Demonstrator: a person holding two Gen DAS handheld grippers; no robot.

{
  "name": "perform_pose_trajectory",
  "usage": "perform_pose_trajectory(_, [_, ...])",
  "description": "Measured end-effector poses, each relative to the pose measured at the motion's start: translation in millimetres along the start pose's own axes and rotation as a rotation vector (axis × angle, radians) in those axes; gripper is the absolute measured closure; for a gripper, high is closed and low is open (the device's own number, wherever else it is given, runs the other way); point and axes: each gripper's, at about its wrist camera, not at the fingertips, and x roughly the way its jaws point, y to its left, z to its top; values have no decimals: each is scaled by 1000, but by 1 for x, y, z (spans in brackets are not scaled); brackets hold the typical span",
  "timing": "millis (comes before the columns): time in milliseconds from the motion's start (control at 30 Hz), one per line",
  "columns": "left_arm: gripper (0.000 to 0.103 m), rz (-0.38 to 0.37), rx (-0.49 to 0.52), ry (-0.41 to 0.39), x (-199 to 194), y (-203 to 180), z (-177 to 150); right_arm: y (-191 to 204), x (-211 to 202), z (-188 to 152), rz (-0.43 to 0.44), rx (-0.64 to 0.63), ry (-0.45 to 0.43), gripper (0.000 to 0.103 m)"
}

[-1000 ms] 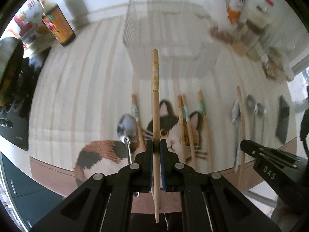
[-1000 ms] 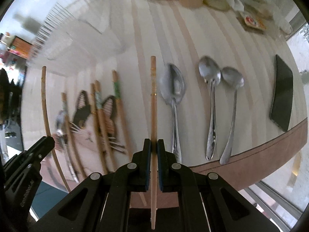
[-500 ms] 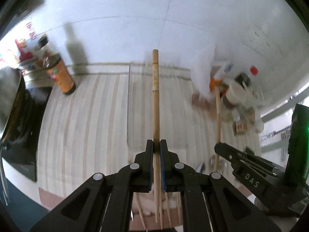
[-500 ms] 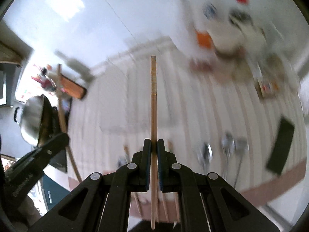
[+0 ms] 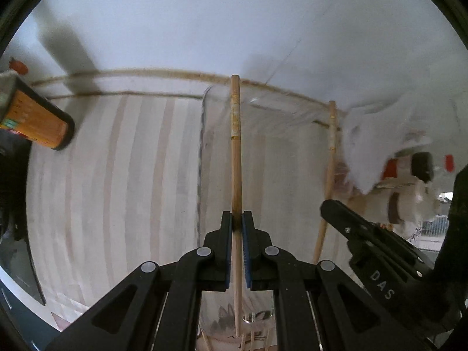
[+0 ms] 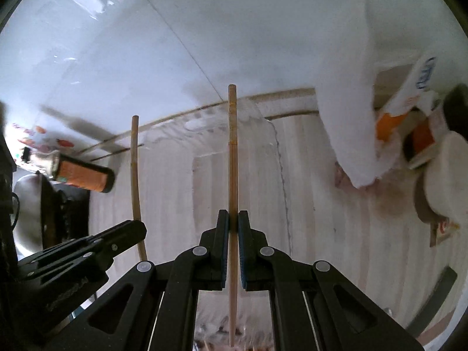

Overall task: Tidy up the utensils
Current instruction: 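Lift both held chopsticks and carry them into the clear plastic rack, then grasp a banded chopstick with the left tool while the right tool grasps a green-banded one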

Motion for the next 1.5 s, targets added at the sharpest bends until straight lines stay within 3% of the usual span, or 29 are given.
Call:
perform_pose_trajectory(200, [97, 4, 4, 31, 9, 5, -3, 3, 26, 1, -33, -18, 80, 93])
perform_pose_trajectory(300, [94, 63, 18, 0, -2, 4, -11, 2, 21, 1, -42, -7, 74, 56])
perform_pose_trajectory(400, [87, 147, 36, -84, -23, 2, -23, 2, 6, -8, -69, -19, 39, 52])
perform_pose_trajectory(467, [66, 201, 42, -146, -38, 3, -33, 2, -11, -17, -97, -35, -5, 47])
perform_pose_trajectory(533, [14, 256, 33, -239, -56, 5, -46, 2, -29, -26, -129, -47, -62, 39])
perform_pose_trajectory(600, [1, 275, 25, -299, -68, 8, -53, 2, -45, -37, -150, -54, -119, 33])
perform_pose_trajectory(633, [0, 279, 22, -315, -73, 8, -59, 1, -54, -44, -162, -58, -160, 27])
perform_pose_trajectory(733, [0, 331, 36, -354, -82, 3, -78, 0, -75, -63, -200, -78, -246, 19])
perform_pose_trajectory(833, [0, 357, 52, -396, -89, -1, -100, -5, -91, -82, -215, -78, -295, 19])
perform_pose_trajectory(1067, [0, 375, 59, -409, -88, -3, -156, -28, -108, -132, -168, -30, -302, 19])
perform_pose_trajectory(1100, [0, 377, 55, -401, -83, -2, -165, -33, -108, -141, -152, -25, -290, 21])
perform_pose_trajectory(1167, [1, 376, 37, -369, -72, 3, -189, -41, -103, -161, -122, -22, -253, 35])
perform_pose_trajectory(1233, [1, 362, 35, -332, -58, 2, -210, -52, -90, -183, -102, -14, -202, 61])
perform_pose_trajectory(1267, [2, 345, 39, -305, -48, 2, -223, -58, -85, -193, -95, -8, -180, 66])
perform_pose_trajectory(1300, [11, 321, 45, -262, -33, 1, -239, -65, -77, -205, -91, 0, -150, 76])
perform_pose_trajectory(1333, [27, 312, 49, -232, -24, 0, -246, -71, -70, -214, -87, 9, -125, 82])
perform_pose_trajectory(1367, [39, 293, 52, -187, -10, -1, -255, -76, -64, -222, -82, 18, -105, 83])
perform_pose_trajectory(1400, [61, 269, 50, -126, 8, -1, -266, -82, -58, -231, -79, 27, -81, 85])
perform_pose_trajectory(1433, [75, 249, 42, -86, 20, 0, -271, -88, -52, -239, -81, 34, -62, 86])
perform_pose_trajectory(1500, [75, 237, 18, -43, 40, 2, -278, -96, -44, -253, -83, 42, -31, 86])
